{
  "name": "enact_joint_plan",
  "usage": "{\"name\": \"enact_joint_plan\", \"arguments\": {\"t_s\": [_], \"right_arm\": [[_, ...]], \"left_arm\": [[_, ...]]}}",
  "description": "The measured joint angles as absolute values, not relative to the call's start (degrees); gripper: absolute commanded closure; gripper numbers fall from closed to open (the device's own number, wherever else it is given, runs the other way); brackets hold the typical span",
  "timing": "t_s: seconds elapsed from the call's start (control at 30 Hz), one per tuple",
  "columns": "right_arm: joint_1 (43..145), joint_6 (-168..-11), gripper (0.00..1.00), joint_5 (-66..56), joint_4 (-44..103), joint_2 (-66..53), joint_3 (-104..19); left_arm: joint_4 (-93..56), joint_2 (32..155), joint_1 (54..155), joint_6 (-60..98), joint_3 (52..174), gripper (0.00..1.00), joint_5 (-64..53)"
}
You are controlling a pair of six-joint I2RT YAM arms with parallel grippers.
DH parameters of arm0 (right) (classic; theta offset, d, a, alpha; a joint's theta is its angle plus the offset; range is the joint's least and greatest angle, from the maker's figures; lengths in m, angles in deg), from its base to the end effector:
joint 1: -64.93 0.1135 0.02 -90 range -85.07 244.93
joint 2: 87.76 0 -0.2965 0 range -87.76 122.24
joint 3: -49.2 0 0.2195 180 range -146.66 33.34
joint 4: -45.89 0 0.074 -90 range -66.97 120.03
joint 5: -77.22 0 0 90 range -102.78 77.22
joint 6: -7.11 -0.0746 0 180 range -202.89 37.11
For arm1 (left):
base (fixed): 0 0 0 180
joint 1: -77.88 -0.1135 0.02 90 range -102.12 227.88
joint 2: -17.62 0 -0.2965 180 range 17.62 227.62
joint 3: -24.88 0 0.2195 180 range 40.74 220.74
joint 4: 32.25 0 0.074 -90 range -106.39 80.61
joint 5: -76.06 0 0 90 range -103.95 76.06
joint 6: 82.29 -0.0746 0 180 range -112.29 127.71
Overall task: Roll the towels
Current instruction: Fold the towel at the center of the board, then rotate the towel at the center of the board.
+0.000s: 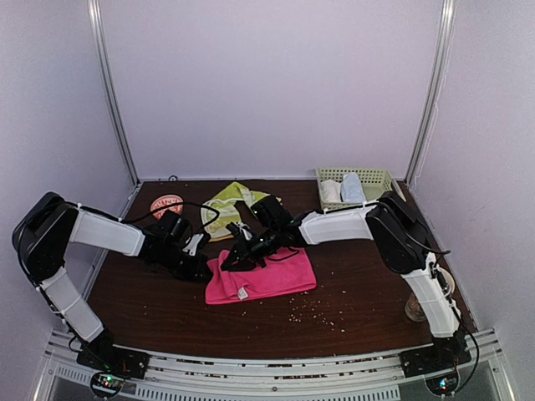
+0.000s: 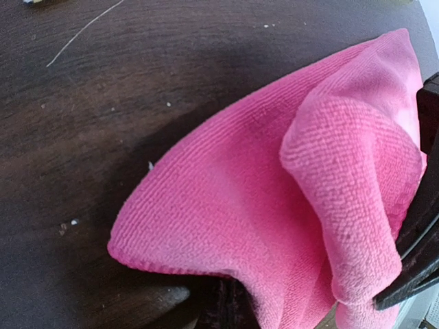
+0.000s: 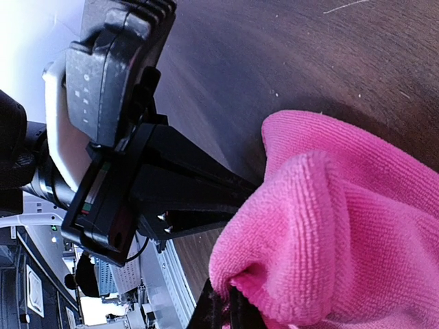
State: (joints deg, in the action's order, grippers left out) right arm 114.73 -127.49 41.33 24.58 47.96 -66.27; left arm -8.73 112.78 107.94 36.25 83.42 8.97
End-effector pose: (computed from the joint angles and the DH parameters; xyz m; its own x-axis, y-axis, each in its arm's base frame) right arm 0.2935 0.4410 0.1664 -0.8940 -0.4202 -0.1554 -0.2968 0.2955 0.9081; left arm 0.2398 -0.1723 0.1541 -0.9600 0.0471 -0.2761 0.1941 0.8226 -0.5345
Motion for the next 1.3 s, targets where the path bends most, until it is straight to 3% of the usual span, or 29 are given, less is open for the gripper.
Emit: {"name": "enact_joint_plan", "arguments": {"t_s": [0.23, 0.33, 0.53, 0.77, 0.8, 0.83, 0.87, 0.9, 1.0, 1.17, 1.3], "right_arm": [[115.32, -128.86, 0.61, 43.62, 26.61, 49.75, -68.37], [115.76, -127.42, 0.52, 45.26, 26.35, 49.84, -69.79], [115.35, -120.67, 0.50, 47.03, 21.61, 47.50, -70.40], [110.84, -101.70, 0.47, 37.11, 5.87, 38.21, -70.34], [109.84, -98.31, 0.34, 33.92, 3.84, 36.14, -70.34], [108.83, -95.53, 0.12, 30.62, 2.46, 33.95, -70.29], [107.72, -93.08, 0.02, 27.49, 1.98, 31.50, -69.88], [106.34, -91.01, 0.00, 24.41, 2.61, 28.46, -68.56], [101.29, -88.10, 0.03, 21.72, 5.91, 21.27, -63.87], [94.74, -82.62, 0.54, 23.49, 5.37, 24.88, -64.24], [96.55, -79.82, 0.63, 25.20, 1.80, 32.16, -62.58]], "left_arm": [[-7.24, 111.75, 107.94, 36.53, 83.22, 1.00, 7.44], [-4.95, 109.72, 107.94, 37.10, 82.98, 1.00, 4.58], [-0.36, 98.88, 107.94, 38.54, 83.29, 0.87, -3.01], [0.08, 97.44, 107.99, 38.48, 87.09, 0.88, -2.72], [-0.10, 98.27, 108.18, 38.32, 87.48, 0.88, -1.65], [-0.18, 99.56, 108.62, 38.06, 88.16, 0.88, -0.27], [-0.36, 100.45, 109.08, 37.86, 88.53, 0.88, 0.67], [-0.43, 101.50, 109.76, 37.60, 89.08, 0.88, 1.80], [-1.36, 104.89, 111.90, 36.92, 91.13, 0.90, 5.91], [-3.09, 109.87, 113.60, 36.22, 92.79, 0.95, 10.26], [-2.96, 111.34, 113.69, 35.94, 92.55, 0.96, 11.59]]}}
